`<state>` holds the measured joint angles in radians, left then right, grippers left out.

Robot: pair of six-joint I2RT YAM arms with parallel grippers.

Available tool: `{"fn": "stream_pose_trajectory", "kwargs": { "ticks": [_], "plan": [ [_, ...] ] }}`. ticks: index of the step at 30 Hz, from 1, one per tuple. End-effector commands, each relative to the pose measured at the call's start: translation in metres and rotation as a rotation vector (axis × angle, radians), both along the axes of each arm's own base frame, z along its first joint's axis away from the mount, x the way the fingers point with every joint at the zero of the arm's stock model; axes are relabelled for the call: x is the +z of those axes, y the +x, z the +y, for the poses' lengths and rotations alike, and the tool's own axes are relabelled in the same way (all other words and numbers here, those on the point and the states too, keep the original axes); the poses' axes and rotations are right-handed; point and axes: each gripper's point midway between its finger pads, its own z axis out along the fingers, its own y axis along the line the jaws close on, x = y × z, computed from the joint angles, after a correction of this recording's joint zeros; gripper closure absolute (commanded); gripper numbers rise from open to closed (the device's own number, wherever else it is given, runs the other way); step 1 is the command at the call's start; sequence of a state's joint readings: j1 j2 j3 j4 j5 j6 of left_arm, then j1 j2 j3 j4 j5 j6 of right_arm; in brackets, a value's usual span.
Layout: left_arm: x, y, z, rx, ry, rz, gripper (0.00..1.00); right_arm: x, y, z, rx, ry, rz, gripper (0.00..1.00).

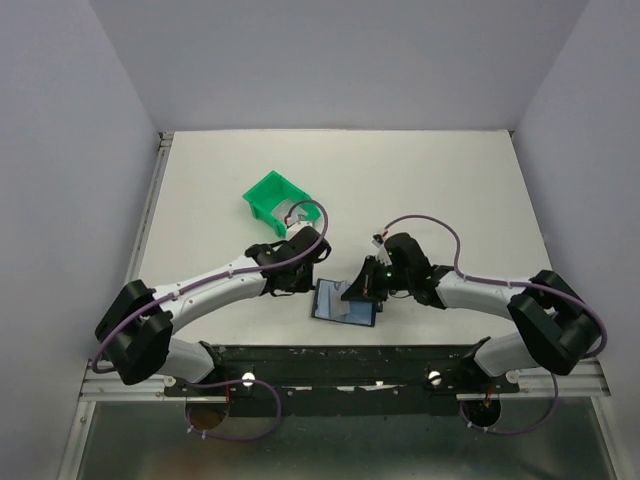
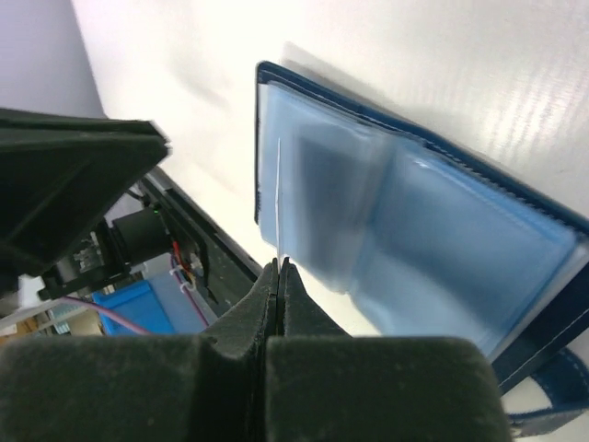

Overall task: Put the credit cards into the card holder
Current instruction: Insert the credit card into the card holder.

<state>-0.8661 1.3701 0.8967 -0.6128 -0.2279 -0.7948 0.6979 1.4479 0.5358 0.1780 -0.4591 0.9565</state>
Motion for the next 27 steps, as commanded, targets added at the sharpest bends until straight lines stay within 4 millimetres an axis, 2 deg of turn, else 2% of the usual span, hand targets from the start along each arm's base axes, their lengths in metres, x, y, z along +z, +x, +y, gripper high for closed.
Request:
{"fn": "stream_pose_trajectory", "kwargs": {
  "ticks": [1, 6, 13, 27],
  "plan": [
    [0.002, 0.017, -0.010, -0.029, 0.008, -0.046, 1.00, 0.016, 0.006, -0.007, -0.034, 0.001, -0.071, 1.00],
    [-0.010, 0.017, -0.021, -0.061, 0.003, -0.009, 1.00, 0.013, 0.001, -0.020, -0.073, -0.028, -0.075, 1.00],
    [-0.004, 0.019, -0.019, -0.059, -0.004, -0.033, 1.00, 0.000, -0.003, -0.043, -0.154, -0.111, -0.070, 1.00],
    [-0.024, 0.012, -0.027, -0.082, -0.014, 0.028, 1.00, -0.015, -0.007, -0.043, -0.141, -0.114, -0.042, 0.99]
  ]
}}
